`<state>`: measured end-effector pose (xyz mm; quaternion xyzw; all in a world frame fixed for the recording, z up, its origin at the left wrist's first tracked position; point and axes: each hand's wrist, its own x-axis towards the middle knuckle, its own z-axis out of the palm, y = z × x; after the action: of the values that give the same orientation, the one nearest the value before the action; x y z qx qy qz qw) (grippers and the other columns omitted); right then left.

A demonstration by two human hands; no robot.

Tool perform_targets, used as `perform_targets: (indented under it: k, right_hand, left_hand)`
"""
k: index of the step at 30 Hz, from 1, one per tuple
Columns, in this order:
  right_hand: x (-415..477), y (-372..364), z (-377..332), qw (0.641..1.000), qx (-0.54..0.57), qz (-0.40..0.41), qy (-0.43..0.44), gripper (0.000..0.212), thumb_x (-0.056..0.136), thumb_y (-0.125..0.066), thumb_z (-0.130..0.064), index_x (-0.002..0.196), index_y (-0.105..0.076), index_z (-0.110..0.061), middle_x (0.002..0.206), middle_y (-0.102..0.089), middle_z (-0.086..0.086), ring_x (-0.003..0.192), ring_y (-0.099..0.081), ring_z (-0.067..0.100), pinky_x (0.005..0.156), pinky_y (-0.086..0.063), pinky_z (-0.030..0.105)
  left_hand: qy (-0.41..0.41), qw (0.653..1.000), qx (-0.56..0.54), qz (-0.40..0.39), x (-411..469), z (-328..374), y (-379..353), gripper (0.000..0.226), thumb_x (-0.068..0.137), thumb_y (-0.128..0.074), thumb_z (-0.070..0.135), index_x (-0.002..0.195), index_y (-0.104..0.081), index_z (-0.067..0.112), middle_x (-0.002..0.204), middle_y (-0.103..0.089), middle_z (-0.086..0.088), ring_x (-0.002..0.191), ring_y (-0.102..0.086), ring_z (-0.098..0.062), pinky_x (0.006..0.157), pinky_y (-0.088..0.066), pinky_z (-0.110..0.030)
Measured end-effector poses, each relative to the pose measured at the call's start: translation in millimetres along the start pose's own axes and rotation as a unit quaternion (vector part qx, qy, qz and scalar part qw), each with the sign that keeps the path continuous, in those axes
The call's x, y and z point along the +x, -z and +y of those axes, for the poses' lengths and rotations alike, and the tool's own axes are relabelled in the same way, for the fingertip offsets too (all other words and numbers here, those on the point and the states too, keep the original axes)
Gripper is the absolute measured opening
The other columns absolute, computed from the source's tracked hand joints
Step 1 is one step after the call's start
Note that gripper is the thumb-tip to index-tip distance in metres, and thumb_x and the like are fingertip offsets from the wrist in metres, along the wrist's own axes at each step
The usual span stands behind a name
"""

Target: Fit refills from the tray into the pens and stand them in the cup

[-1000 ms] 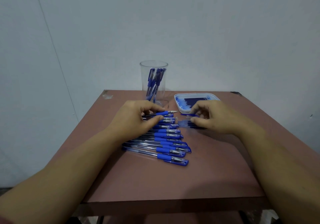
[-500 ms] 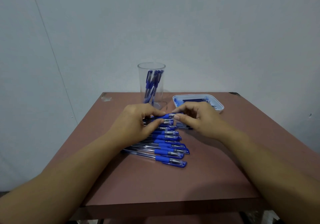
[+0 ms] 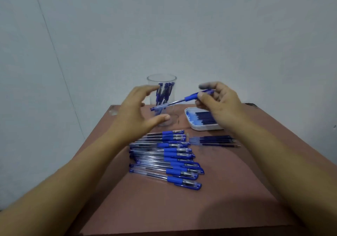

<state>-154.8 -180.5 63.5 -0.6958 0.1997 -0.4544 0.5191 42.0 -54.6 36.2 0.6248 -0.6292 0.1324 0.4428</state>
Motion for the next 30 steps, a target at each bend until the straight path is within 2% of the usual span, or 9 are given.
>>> perform_targets:
  k: [4,7,12,16,18,24,26,28,30]
  right_hand:
    - [36.5,6.3,-25.4,0.994,-0.015,0.072,0.077,0.024,0.095,-0.059,-0.005,0.098,-0.045,-0.024,0.084,-0.070,0.006,0.071,-0.067,0.009,0.084,-0.057,0.028]
    - [63.5,4.3,-32.4,0.987,-0.023,0.117,0.112,0.026,0.095,-0.058,-0.009,0.100,-0.038,-0.025,0.090,-0.070,0.007,0.075,-0.067,0.010,0.083,-0.054,0.024]
    - [96.3,-11.8,-14.1,0.981,-0.131,0.087,0.115,0.028,0.091,-0.065,-0.016,0.102,-0.041,-0.022,0.083,-0.067,0.003,0.075,-0.062,0.014,0.076,-0.051,0.029]
    - [100.6,-27.1,4.1,0.970,-0.209,0.008,0.124,0.018,0.087,-0.071,-0.018,0.098,-0.056,-0.021,0.079,-0.065,-0.005,0.072,-0.060,0.004,0.068,-0.045,0.013]
    - [97.8,-30.9,9.9,0.954,-0.261,-0.027,0.141,0.010,0.091,-0.067,-0.024,0.100,-0.064,-0.022,0.088,-0.062,-0.009,0.077,-0.056,0.000,0.071,-0.044,0.014]
    - [86.4,-29.1,16.5,0.916,-0.363,-0.094,0.141,0.029,0.095,-0.056,-0.044,0.118,-0.066,-0.029,0.112,-0.045,-0.002,0.116,-0.039,0.015,0.098,-0.034,0.029]
    - [76.9,-24.7,14.5,0.916,-0.362,-0.096,0.143,0.034,0.094,-0.056,-0.045,0.124,-0.062,-0.030,0.116,-0.045,-0.001,0.117,-0.039,0.016,0.100,-0.036,0.031]
    - [63.4,-17.8,12.9,0.920,-0.355,-0.094,0.134,0.036,0.094,-0.057,-0.044,0.127,-0.058,-0.032,0.118,-0.045,-0.003,0.115,-0.040,0.015,0.098,-0.038,0.032]
    - [48.0,-8.1,14.7,0.920,-0.358,-0.102,0.120,0.035,0.093,-0.059,-0.041,0.127,-0.057,-0.032,0.116,-0.045,-0.006,0.110,-0.043,0.013,0.091,-0.038,0.028]
  left_hand:
    - [0.027,0.998,0.053,0.002,31.4,-26.2,14.9,0.091,0.065,-0.083,0.050,0.143,-0.043,0.025,0.142,-0.044,0.000,0.127,-0.043,-0.010,0.102,-0.045,-0.034]
    - [0.038,0.996,0.075,-0.025,47.7,-39.7,9.8,0.092,0.064,-0.084,0.052,0.143,-0.043,0.028,0.148,-0.040,0.000,0.134,-0.039,-0.014,0.108,-0.041,-0.041]
    - [0.033,0.997,0.063,-0.031,53.7,-46.6,-6.7,0.078,0.068,-0.088,0.039,0.135,-0.051,0.026,0.144,-0.043,0.000,0.129,-0.045,-0.015,0.104,-0.046,-0.040]
    - [0.029,0.998,0.052,-0.012,52.2,-46.3,-12.8,0.074,0.070,-0.087,0.031,0.134,-0.051,0.022,0.144,-0.043,-0.001,0.123,-0.050,-0.013,0.098,-0.046,-0.026]
    - [0.030,0.998,0.058,-0.009,52.0,-46.0,-13.8,0.075,0.070,-0.087,0.030,0.135,-0.051,0.022,0.144,-0.043,-0.001,0.121,-0.051,-0.012,0.098,-0.046,-0.026]
    - [0.047,0.997,0.062,-0.020,50.4,-42.0,-13.5,0.078,0.071,-0.086,0.030,0.138,-0.048,0.021,0.147,-0.041,-0.001,0.126,-0.050,-0.016,0.105,-0.045,-0.037]
    - [0.060,0.995,0.080,-0.029,47.7,-39.0,-12.2,0.083,0.074,-0.084,0.032,0.144,-0.042,0.022,0.151,-0.038,-0.001,0.134,-0.042,-0.017,0.112,-0.036,-0.033]
    - [0.065,0.992,0.104,-0.032,39.5,-32.3,-9.5,0.085,0.078,-0.080,0.037,0.148,-0.035,0.023,0.155,-0.033,0.000,0.140,-0.034,-0.016,0.110,-0.026,-0.024]
    - [0.063,0.990,0.121,-0.038,25.0,-20.6,-5.0,0.083,0.081,-0.075,0.043,0.150,-0.033,0.024,0.155,-0.032,0.001,0.141,-0.032,-0.015,0.108,-0.024,-0.023]
